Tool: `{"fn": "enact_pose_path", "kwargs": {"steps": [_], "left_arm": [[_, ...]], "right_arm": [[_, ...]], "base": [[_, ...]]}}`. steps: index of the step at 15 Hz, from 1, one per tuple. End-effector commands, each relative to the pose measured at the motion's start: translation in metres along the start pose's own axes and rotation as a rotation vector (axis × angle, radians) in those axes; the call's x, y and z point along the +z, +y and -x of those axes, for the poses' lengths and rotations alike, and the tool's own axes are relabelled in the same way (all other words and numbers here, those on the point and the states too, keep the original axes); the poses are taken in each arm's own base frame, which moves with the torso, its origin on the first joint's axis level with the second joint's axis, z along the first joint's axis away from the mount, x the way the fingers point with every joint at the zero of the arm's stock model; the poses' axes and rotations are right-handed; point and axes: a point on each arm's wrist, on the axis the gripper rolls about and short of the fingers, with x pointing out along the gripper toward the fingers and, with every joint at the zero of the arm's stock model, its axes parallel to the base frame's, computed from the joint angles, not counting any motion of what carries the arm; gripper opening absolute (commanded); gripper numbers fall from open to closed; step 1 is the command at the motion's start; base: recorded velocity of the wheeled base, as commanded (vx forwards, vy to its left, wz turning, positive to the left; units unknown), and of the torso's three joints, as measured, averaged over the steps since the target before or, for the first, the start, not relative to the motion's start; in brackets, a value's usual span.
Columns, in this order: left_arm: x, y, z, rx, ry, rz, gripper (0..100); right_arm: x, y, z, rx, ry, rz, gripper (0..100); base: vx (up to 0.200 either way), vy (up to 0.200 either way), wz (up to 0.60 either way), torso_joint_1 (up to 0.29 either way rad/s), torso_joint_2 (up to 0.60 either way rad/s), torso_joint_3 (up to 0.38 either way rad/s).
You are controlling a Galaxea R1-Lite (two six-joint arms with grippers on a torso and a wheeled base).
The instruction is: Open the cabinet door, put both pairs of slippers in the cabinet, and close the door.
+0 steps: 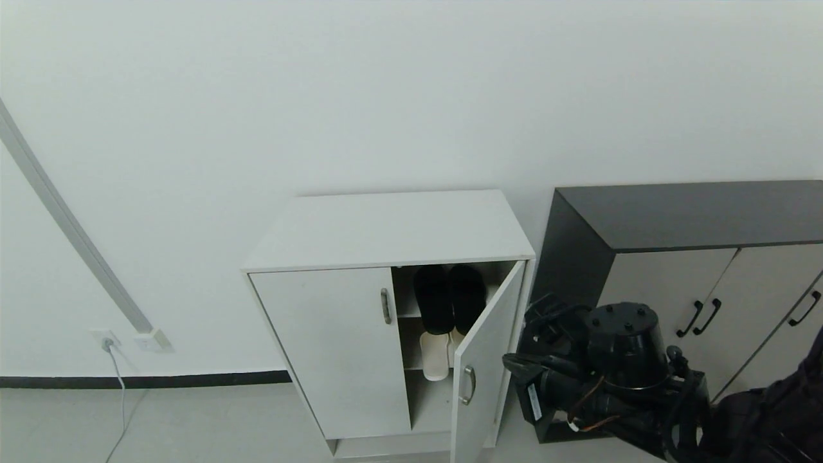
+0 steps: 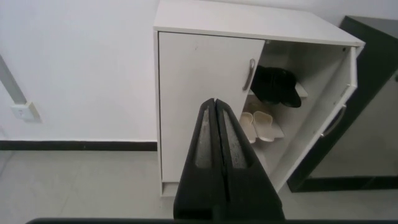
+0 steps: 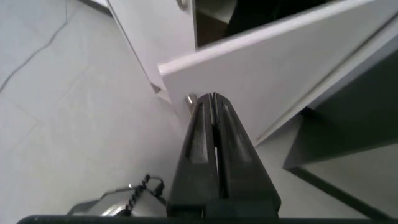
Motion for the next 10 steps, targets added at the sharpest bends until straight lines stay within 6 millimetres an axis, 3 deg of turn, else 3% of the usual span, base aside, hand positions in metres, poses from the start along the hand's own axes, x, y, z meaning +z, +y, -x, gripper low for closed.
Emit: {"fn": "enact_pose_path", "kwargs": {"steps": [1,5,10], "left_arm": [[0.000,0.000,0.000,0.002,0.001,0.001,0],[0.000,0.000,0.000,0.002,-0.001,0.001,0],[0.000,0.000,0.000,0.002,-0.001,0.001,0]], "right_arm": [[-0.008,0.000,0.003,0.009,0.025,-0.001,0],[-0.017,-0.006,-0.015,0.018,0.028,-0.016,0],[-0.013,-0.021,-0.060,-0.017,-0.008,-0.036,0]], "base": [[0.000,0.000,0.00,0.000,0.00,0.000],[0.000,0.000,0.00,0.000,0.00,0.000],[0.000,0.000,0.00,0.000,0.00,0.000]]}}
